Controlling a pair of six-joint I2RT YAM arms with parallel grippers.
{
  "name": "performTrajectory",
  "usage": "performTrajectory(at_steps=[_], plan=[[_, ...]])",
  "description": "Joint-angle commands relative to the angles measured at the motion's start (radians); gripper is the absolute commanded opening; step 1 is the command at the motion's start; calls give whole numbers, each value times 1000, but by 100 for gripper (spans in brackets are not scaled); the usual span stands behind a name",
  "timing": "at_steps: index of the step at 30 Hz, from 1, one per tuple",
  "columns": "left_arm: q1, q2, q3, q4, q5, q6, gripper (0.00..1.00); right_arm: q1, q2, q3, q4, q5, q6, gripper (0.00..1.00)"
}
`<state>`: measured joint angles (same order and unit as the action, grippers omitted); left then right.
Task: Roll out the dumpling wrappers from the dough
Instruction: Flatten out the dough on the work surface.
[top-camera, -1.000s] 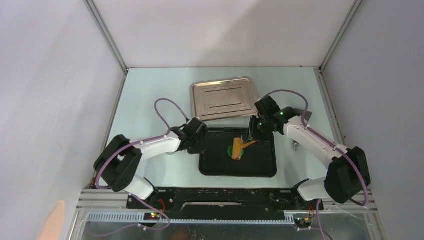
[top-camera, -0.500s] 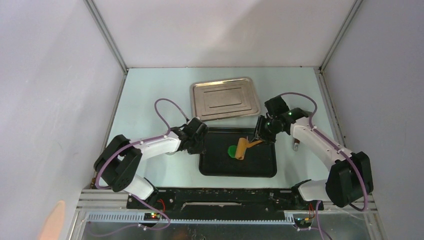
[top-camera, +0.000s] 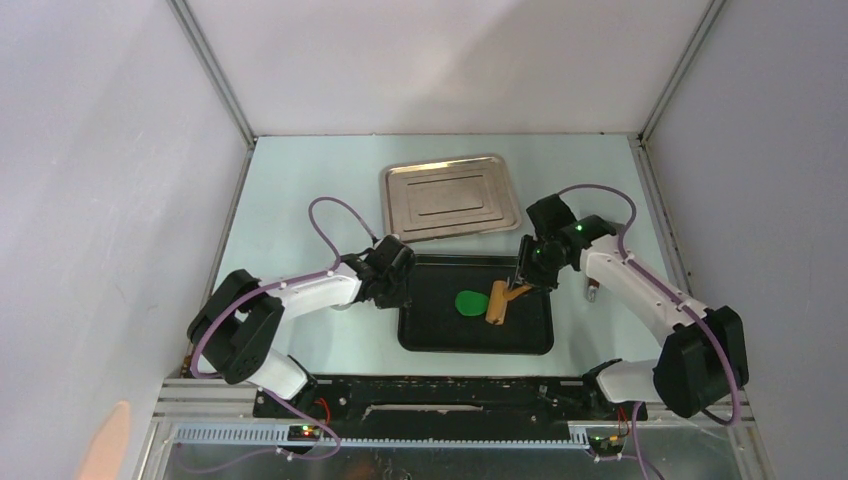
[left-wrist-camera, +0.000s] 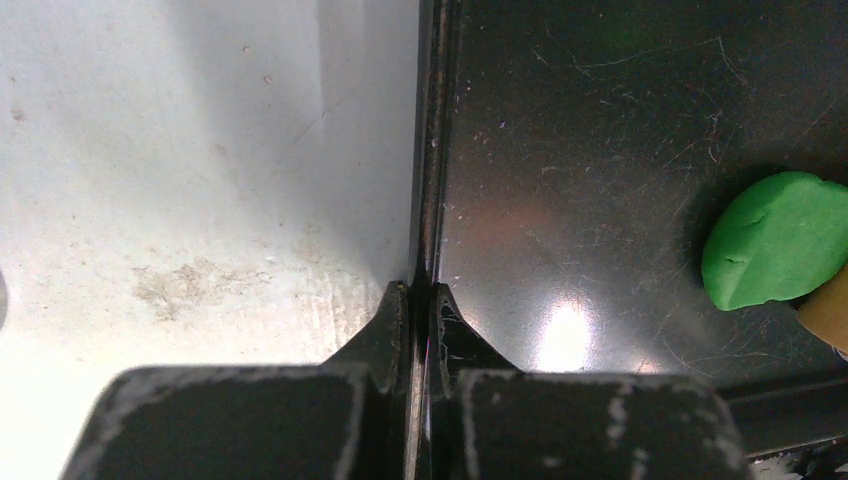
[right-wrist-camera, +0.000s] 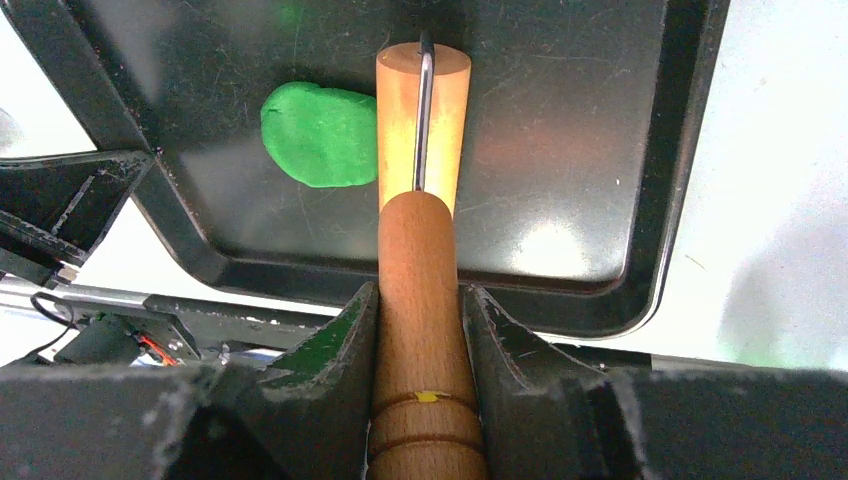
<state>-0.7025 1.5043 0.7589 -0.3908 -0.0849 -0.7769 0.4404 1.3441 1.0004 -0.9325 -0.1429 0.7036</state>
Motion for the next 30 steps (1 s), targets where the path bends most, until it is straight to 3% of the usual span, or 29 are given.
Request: performTrajectory(at_steps=[1, 12, 23, 30], plan=[[34, 11, -46, -121, -143, 14, 0, 42, 86, -56, -157, 190, -22, 0], [34, 4, -43, -125, -128, -16, 0, -24, -52, 134, -311, 207, -32, 0], [33, -49, -71, -124, -76, -58, 1, 121, -33, 166, 7, -11, 222, 0], [31, -125, -67, -161, -2, -19, 27, 142, -6, 169, 103, 6, 355, 0]])
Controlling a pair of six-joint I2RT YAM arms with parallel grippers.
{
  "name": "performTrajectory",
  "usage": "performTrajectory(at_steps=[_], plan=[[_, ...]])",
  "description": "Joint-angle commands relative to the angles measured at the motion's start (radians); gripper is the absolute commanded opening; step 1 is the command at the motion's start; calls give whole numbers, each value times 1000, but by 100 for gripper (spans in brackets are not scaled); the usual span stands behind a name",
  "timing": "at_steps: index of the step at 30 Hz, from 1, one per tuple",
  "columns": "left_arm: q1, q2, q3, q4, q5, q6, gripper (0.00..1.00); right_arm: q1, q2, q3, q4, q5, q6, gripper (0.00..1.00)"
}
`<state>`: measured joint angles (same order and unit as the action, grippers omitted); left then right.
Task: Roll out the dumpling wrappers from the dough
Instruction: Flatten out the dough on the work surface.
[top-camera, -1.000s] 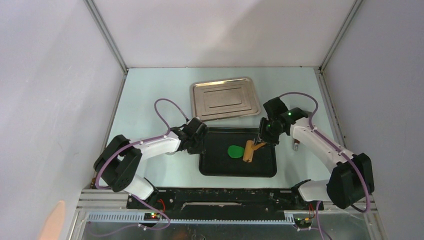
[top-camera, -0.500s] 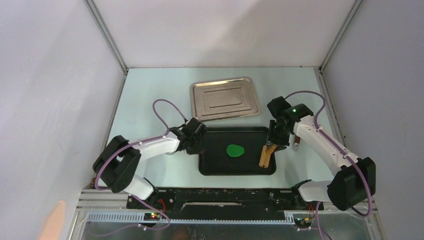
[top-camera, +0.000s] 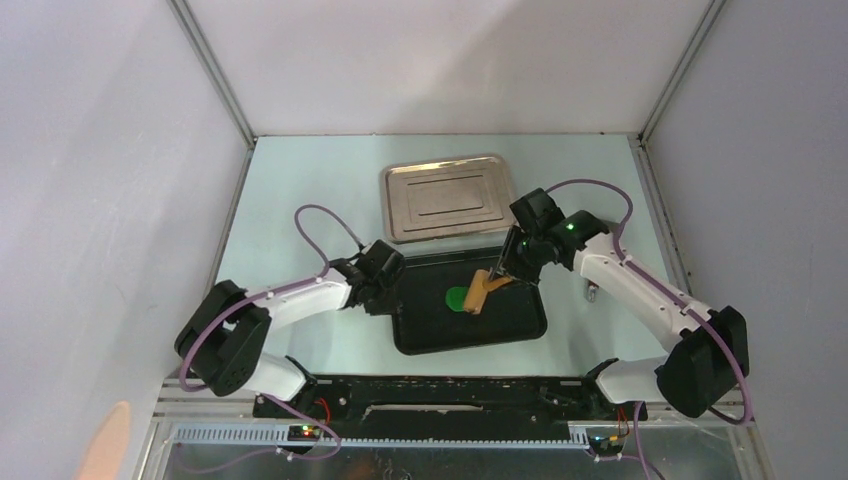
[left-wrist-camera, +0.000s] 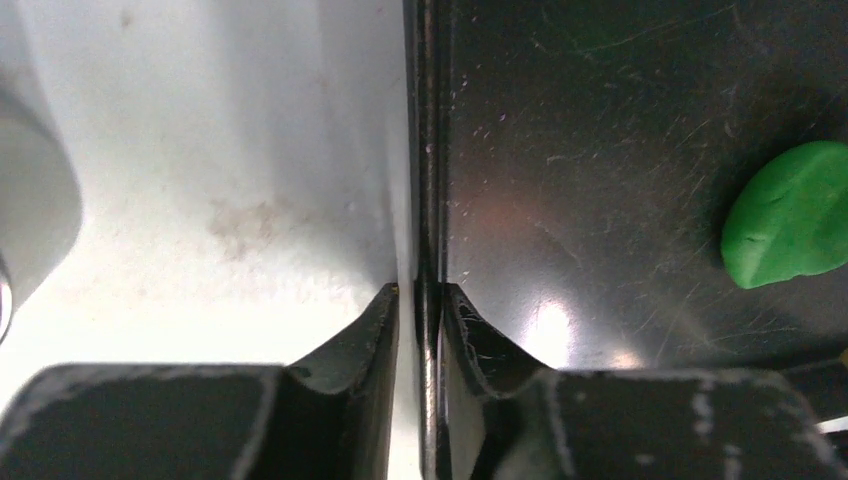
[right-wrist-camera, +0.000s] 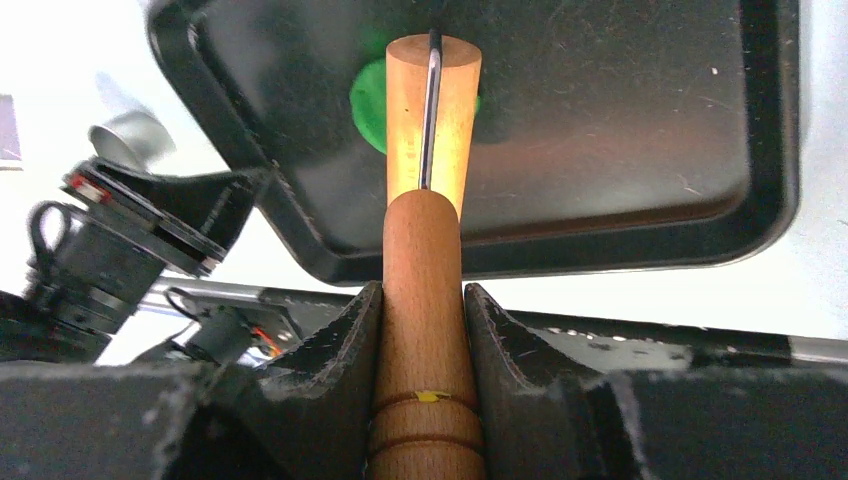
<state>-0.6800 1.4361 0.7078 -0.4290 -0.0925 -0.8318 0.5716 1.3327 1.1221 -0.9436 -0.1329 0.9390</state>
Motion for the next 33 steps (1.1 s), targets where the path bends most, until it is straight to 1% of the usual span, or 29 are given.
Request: performTrajectory(at_steps=[1, 4, 6, 10, 17, 26, 33], plan=[[8, -68, -13, -133, 8, 40, 30, 9, 11, 48, 115, 3, 144, 0], [8, -89, 10, -170, -8, 60, 39, 12, 32, 39, 140, -4, 206, 0], [8, -91, 27, -185, -28, 70, 41, 19, 48, 28, 190, -48, 227, 0], [10, -71, 44, -186, -51, 70, 41, 47, 75, 28, 185, -78, 218, 0], [10, -36, 25, -142, -33, 62, 38, 71, 99, -7, 175, -85, 203, 0], [10, -32, 14, -136, -36, 69, 37, 70, 156, -64, 174, -50, 222, 0], [10, -31, 14, -136, -41, 69, 37, 75, 205, -67, 186, -34, 230, 0]])
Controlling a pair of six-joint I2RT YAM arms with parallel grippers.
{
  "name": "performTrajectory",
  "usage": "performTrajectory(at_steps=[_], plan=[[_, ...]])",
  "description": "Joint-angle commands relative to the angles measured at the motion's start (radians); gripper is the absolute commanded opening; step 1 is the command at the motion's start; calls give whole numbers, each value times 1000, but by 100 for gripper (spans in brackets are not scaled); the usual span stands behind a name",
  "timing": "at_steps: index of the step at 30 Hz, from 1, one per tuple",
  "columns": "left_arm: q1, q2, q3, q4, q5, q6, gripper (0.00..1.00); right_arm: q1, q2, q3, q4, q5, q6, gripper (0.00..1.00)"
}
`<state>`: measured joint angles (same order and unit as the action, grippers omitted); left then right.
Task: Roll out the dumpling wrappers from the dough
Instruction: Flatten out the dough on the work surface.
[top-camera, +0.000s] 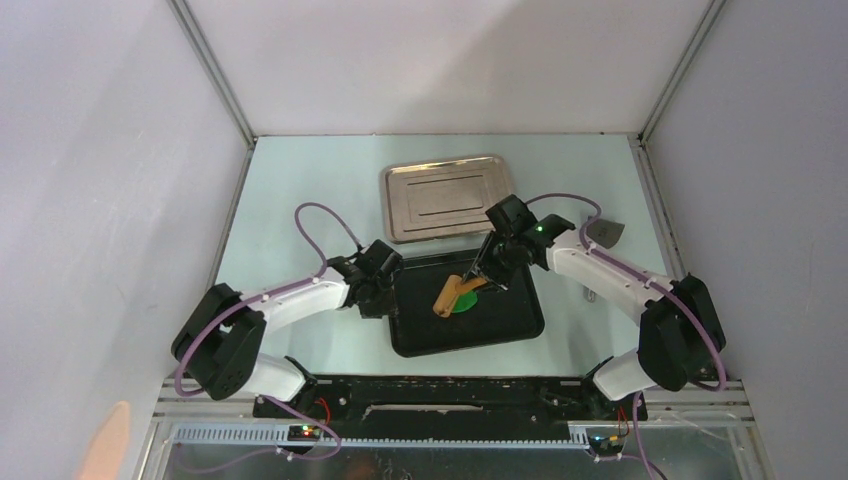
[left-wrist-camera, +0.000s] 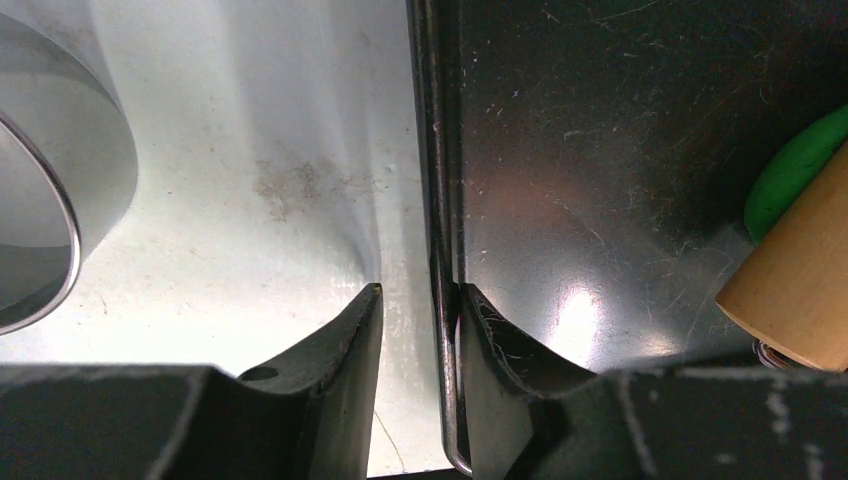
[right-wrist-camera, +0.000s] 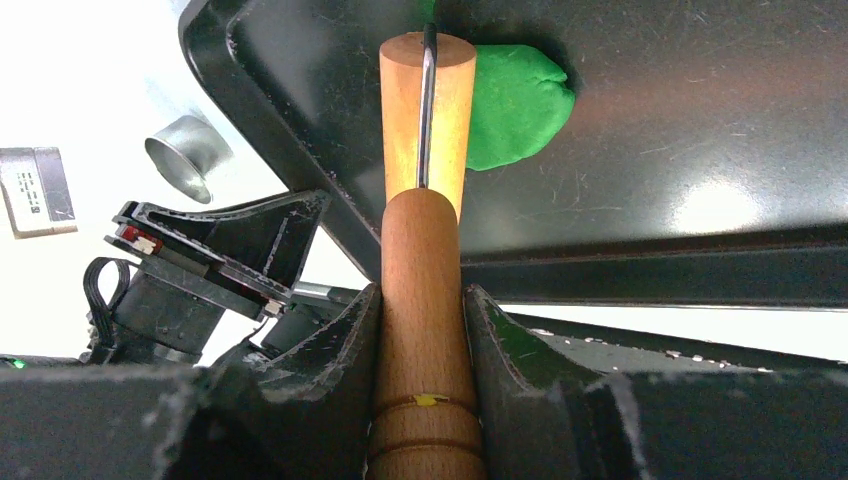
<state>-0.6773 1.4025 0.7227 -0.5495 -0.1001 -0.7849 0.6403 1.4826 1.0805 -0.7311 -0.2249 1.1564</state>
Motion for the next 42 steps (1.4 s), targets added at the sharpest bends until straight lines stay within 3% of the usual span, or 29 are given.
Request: performTrajectory(at_steps=[1, 22, 31, 42], plan=[[7, 0, 0, -18, -34, 22, 37, 7, 61, -25, -26, 60, 13, 0], [7, -50, 49, -58, -22, 59, 38, 7, 57, -13, 74, 16, 0, 0], [7, -117, 115, -122, -19, 98, 39, -2, -84, 81, -56, 83, -146, 0], [7, -119, 129, -143, -41, 95, 39, 11, 39, 66, -101, 127, -186, 0]])
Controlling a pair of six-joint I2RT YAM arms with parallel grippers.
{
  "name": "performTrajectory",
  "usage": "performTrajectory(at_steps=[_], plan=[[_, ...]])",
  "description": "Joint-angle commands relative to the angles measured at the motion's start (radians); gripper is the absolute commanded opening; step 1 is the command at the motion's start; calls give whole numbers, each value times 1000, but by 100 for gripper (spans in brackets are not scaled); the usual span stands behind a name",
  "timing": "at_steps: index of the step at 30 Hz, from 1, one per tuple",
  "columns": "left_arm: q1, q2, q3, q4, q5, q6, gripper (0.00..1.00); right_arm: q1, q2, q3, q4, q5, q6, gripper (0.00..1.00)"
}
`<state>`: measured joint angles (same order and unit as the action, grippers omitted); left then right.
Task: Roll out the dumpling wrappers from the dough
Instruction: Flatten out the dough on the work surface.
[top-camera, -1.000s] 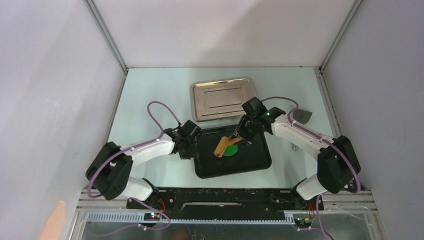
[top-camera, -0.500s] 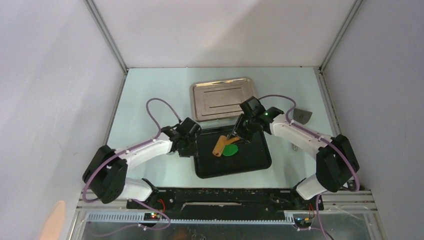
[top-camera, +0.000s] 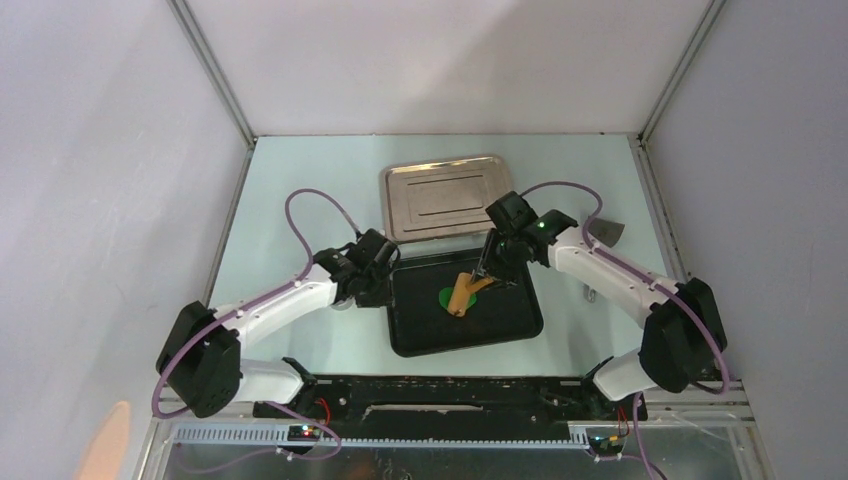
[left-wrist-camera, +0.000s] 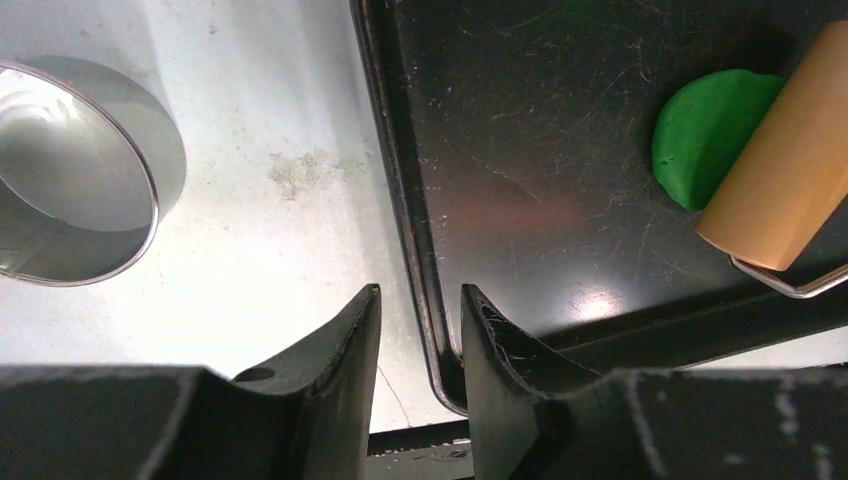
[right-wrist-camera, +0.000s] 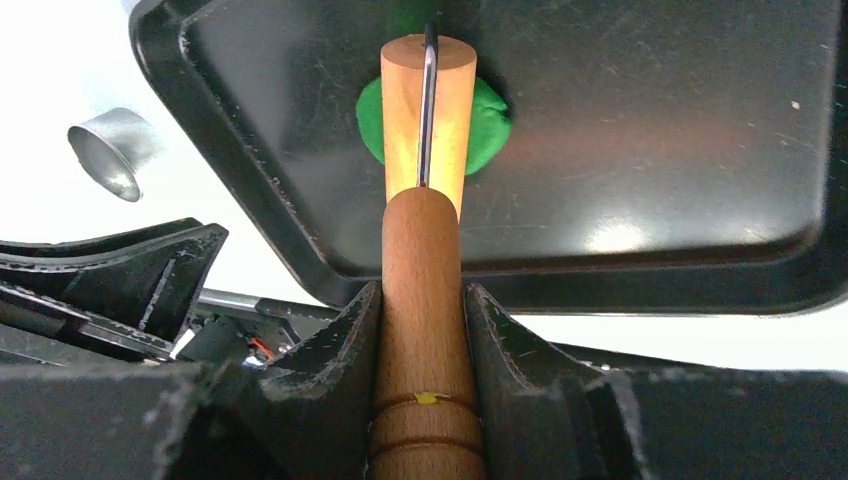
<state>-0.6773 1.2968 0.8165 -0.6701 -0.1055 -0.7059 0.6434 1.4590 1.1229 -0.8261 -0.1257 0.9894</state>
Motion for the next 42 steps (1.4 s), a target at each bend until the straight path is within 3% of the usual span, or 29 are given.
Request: performTrajectory(at_steps=[1, 10, 25, 35, 42], plan=[[8, -18, 36, -26, -41, 16, 39, 7, 78, 14, 7, 18, -18, 0], [7, -46, 46, -64, -78, 16, 39, -24, 156, -79, 71, -12, -11, 0], [9, -45, 58, -83, -97, 19, 39, -145, -73, -250, -54, 50, -73, 0], [9, -60, 68, -104, -107, 23, 38, -64, 120, -186, 63, -3, -3, 0], [9, -68, 84, -80, -87, 42, 38, -113, -56, -308, -48, 58, -49, 0]])
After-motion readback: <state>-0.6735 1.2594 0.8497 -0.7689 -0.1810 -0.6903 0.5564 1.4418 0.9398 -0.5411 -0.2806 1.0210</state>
